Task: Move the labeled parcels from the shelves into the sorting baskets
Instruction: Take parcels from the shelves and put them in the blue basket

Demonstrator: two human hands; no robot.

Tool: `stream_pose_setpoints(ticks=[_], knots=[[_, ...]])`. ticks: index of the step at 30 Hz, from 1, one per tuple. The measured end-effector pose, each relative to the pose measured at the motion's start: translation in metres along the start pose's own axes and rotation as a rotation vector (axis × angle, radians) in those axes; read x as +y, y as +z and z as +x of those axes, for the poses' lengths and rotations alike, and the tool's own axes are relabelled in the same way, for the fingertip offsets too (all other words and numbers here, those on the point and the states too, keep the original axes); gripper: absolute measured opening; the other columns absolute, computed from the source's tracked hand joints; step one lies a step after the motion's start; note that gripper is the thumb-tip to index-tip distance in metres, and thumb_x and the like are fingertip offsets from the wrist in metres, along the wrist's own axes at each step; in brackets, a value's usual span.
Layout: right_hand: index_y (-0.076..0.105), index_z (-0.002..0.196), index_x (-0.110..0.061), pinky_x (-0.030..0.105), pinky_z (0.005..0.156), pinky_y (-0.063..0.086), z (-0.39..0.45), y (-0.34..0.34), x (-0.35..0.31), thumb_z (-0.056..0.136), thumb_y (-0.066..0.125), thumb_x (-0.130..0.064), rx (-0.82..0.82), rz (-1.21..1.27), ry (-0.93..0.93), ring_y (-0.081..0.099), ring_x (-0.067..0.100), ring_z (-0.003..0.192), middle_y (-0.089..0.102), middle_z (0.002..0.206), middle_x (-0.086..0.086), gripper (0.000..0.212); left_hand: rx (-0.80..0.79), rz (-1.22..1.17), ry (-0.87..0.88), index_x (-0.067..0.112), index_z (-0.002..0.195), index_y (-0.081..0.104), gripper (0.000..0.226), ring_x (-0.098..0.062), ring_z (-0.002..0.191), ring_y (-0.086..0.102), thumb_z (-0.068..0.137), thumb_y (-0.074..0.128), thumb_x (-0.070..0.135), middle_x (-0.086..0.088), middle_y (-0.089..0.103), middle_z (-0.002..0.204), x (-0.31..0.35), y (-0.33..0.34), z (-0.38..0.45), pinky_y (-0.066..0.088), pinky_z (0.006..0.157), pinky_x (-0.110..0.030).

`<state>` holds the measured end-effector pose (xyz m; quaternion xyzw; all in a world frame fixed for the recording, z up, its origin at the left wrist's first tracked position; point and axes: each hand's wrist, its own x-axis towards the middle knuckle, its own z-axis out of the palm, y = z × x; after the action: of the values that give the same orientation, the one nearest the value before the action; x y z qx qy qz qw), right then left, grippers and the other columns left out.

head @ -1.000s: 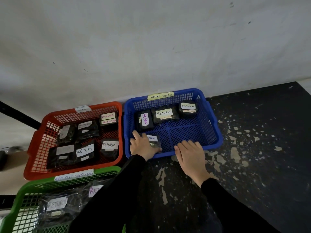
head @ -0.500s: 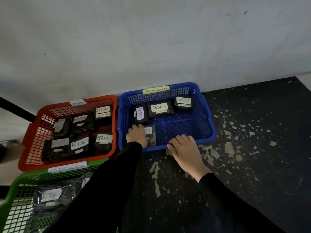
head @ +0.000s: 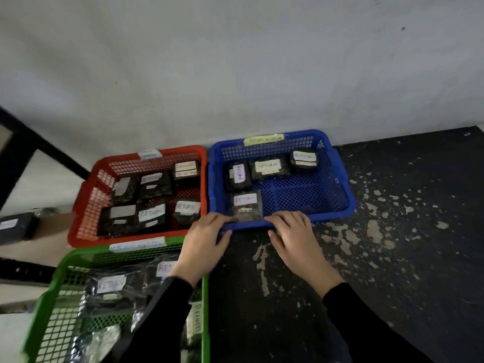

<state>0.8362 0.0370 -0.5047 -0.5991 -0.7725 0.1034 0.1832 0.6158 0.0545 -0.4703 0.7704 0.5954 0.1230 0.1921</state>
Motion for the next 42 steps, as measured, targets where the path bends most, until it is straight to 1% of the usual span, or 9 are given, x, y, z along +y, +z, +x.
stream_pose_setpoints(ticks=[4, 7, 9, 11, 16, 24, 32, 38, 42], knots=[[0.062, 0.11, -0.018, 0.033, 0.081, 0.048, 0.0, 0.004, -0.071, 0.093, 0.05, -0.024, -0.016, 0.165, -0.129, 0.061, 0.018, 0.093, 0.065, 0.101, -0.002, 0.022, 0.147, 0.0, -0.164, 0.021, 0.112, 0.064, 0.034, -0.02, 0.095, 0.062, 0.088, 0.046, 0.037, 0.003, 0.066, 0.104, -0.037, -0.028, -0.082, 0.05, 0.077, -0.033], [0.064, 0.104, -0.019, 0.034, 0.067, 0.05, -0.004, 0.016, -0.139, 0.091, 0.045, -0.026, -0.059, 0.183, -0.248, 0.063, 0.017, 0.083, 0.067, 0.092, -0.003, 0.023, 0.215, 0.018, -0.307, 0.026, 0.11, 0.064, 0.022, -0.015, 0.08, 0.062, 0.091, 0.054, 0.03, 0.009, 0.065, 0.095, -0.075, -0.049, -0.142, 0.045, 0.064, -0.027], [0.065, 0.101, -0.019, 0.026, 0.063, 0.047, -0.009, 0.024, -0.186, 0.091, 0.043, -0.028, -0.081, 0.193, -0.308, 0.063, 0.014, 0.079, 0.067, 0.088, -0.005, 0.026, 0.279, 0.03, -0.345, 0.026, 0.104, 0.065, 0.02, -0.015, 0.079, 0.065, 0.089, 0.053, 0.031, 0.009, 0.067, 0.093, -0.102, -0.063, -0.181, 0.048, 0.064, -0.029], [0.066, 0.103, -0.019, 0.02, 0.065, 0.041, -0.017, 0.037, -0.232, 0.094, 0.048, -0.026, -0.12, 0.19, -0.359, 0.062, 0.01, 0.08, 0.068, 0.091, -0.007, 0.022, 0.334, 0.036, -0.403, 0.026, 0.101, 0.067, 0.024, -0.019, 0.082, 0.067, 0.086, 0.049, 0.035, 0.008, 0.07, 0.093, -0.131, -0.079, -0.22, 0.051, 0.066, -0.032], [0.062, 0.113, -0.023, 0.027, 0.08, 0.042, -0.043, 0.081, -0.341, 0.098, 0.043, -0.029, -0.213, 0.234, -0.442, 0.061, 0.011, 0.087, 0.065, 0.099, -0.008, 0.025, 0.467, 0.033, -0.594, 0.026, 0.103, 0.067, 0.017, -0.023, 0.087, 0.066, 0.09, 0.057, 0.028, 0.006, 0.07, 0.097, -0.203, -0.118, -0.321, 0.048, 0.069, -0.032], [0.066, 0.101, -0.02, 0.032, 0.07, 0.044, -0.059, 0.138, -0.499, 0.09, 0.05, -0.027, -0.262, 0.272, -0.569, 0.063, 0.02, 0.082, 0.065, 0.09, -0.004, 0.021, 0.54, 0.084, -0.732, 0.022, 0.105, 0.068, 0.017, -0.023, 0.083, 0.067, 0.091, 0.057, 0.026, 0.004, 0.071, 0.097, -0.296, -0.164, -0.435, 0.045, 0.067, -0.03], [0.066, 0.101, -0.02, 0.03, 0.071, 0.048, -0.038, 0.201, -0.602, 0.091, 0.052, -0.024, -0.325, 0.317, -0.615, 0.064, 0.019, 0.085, 0.066, 0.095, -0.003, 0.017, 0.534, 0.105, -0.802, 0.026, 0.107, 0.067, 0.021, -0.017, 0.089, 0.067, 0.094, 0.052, 0.031, 0.007, 0.07, 0.102, -0.392, -0.193, -0.475, 0.047, 0.073, -0.029], [0.065, 0.103, -0.021, 0.023, 0.069, 0.044, 0.005, 0.257, -0.676, 0.093, 0.051, -0.025, -0.399, 0.334, -0.571, 0.062, 0.012, 0.088, 0.063, 0.099, -0.005, 0.018, 0.474, 0.096, -0.84, 0.027, 0.112, 0.065, 0.024, -0.017, 0.092, 0.066, 0.094, 0.049, 0.031, 0.007, 0.069, 0.105, -0.489, -0.229, -0.474, 0.048, 0.076, -0.03], [0.065, 0.1, -0.021, 0.027, 0.066, 0.047, 0.034, 0.28, -0.722, 0.093, 0.05, -0.023, -0.394, 0.358, -0.522, 0.061, 0.012, 0.079, 0.063, 0.096, -0.004, 0.017, 0.437, 0.08, -0.846, 0.027, 0.111, 0.064, 0.025, -0.018, 0.092, 0.066, 0.095, 0.047, 0.032, 0.006, 0.069, 0.104, -0.545, -0.253, -0.472, 0.048, 0.074, -0.03]])
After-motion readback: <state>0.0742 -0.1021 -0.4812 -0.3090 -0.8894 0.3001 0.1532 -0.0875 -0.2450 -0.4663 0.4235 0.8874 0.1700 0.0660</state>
